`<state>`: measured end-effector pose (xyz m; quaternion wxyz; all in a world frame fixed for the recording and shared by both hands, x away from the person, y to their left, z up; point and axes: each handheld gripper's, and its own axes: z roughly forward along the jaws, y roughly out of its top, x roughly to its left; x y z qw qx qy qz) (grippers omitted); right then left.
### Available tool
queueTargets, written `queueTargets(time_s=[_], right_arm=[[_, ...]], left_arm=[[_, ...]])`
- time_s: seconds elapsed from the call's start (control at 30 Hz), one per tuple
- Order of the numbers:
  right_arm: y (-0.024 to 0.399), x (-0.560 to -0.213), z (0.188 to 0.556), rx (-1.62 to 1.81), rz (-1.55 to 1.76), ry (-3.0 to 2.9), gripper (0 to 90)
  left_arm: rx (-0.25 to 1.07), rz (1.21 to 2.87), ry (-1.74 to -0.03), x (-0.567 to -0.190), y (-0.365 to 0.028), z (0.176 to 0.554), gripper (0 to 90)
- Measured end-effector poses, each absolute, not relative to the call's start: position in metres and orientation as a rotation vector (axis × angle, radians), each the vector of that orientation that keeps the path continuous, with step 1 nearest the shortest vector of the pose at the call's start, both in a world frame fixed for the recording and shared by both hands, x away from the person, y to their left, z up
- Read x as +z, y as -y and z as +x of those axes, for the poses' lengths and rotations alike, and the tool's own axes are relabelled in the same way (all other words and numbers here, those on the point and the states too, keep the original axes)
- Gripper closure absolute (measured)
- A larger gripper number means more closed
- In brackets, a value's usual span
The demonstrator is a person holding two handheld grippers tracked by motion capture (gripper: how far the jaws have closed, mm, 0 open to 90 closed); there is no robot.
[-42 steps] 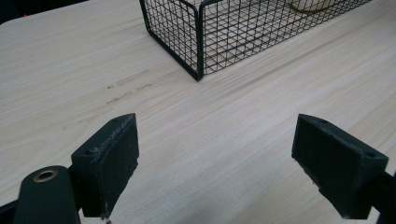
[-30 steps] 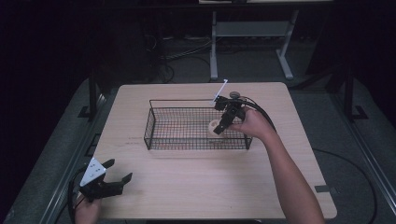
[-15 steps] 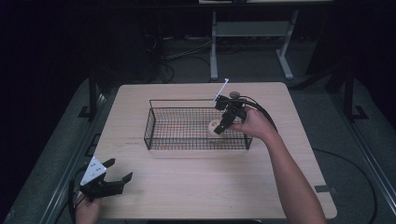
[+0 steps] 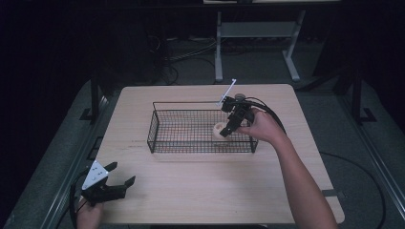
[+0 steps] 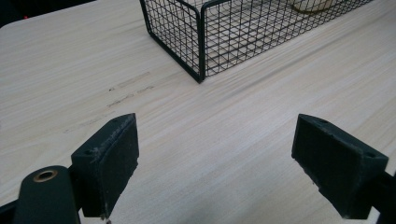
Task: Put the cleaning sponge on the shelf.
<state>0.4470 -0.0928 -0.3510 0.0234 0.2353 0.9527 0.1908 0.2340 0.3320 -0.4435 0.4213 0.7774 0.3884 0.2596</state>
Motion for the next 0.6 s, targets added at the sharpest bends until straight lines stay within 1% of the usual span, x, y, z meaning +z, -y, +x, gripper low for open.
queueTargets(time_s=[0.6], right_arm=[[0.108, -0.338, 0.432, 0.632, 0.733, -2.926, 21.0]], left_arm=[[0.649, 1.956, -0.971, -0.444, -0.331, 0.234, 14.1]])
